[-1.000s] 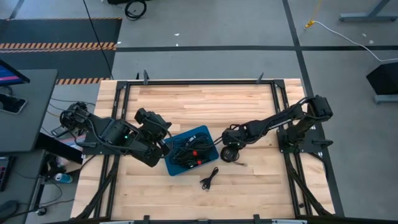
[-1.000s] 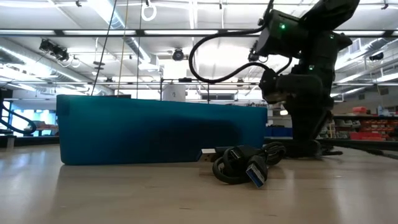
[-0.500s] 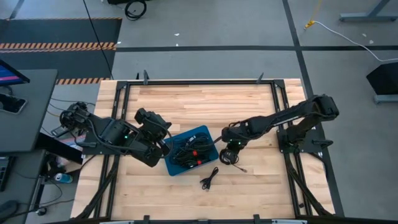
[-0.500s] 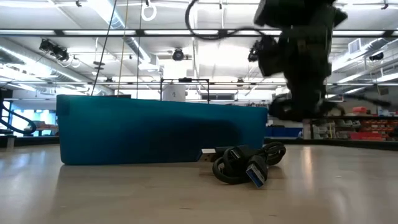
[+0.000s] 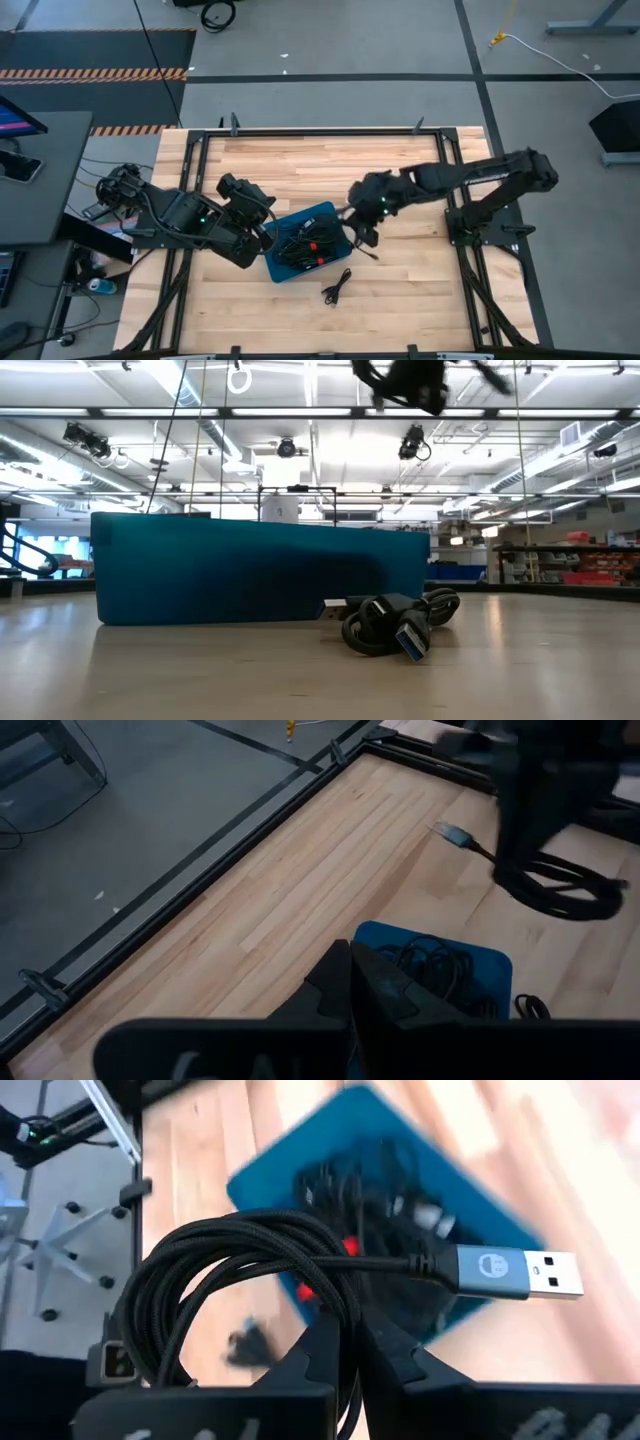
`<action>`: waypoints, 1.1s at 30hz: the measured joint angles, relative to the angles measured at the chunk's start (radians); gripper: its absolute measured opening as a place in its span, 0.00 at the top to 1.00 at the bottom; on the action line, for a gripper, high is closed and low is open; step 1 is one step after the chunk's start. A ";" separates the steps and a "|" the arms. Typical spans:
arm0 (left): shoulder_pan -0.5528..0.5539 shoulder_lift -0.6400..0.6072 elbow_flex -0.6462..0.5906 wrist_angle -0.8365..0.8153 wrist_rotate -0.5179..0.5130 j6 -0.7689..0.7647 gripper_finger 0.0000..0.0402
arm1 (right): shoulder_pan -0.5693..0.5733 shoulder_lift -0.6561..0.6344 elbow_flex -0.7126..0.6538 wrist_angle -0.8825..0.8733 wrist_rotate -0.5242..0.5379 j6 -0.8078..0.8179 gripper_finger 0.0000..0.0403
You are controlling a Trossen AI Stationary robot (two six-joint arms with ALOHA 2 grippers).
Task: Pick and place USB-C Cables
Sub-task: Put the black charger cable into the blue bin
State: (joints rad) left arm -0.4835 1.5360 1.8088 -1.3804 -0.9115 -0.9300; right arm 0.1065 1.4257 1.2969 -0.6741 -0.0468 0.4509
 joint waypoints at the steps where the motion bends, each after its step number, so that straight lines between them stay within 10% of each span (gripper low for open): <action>1: 0.000 0.000 0.000 0.000 0.000 0.000 0.99 | -0.010 0.012 0.029 -0.002 0.000 -0.030 0.95; 33: 0.000 0.000 0.000 0.000 0.000 0.002 0.99 | -0.111 0.624 0.480 -0.060 -0.131 -0.557 0.95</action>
State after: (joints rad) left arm -0.4835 1.5360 1.8088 -1.3804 -0.9115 -0.9279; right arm -0.0047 2.0499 1.7764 -0.7343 -0.1774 -0.1060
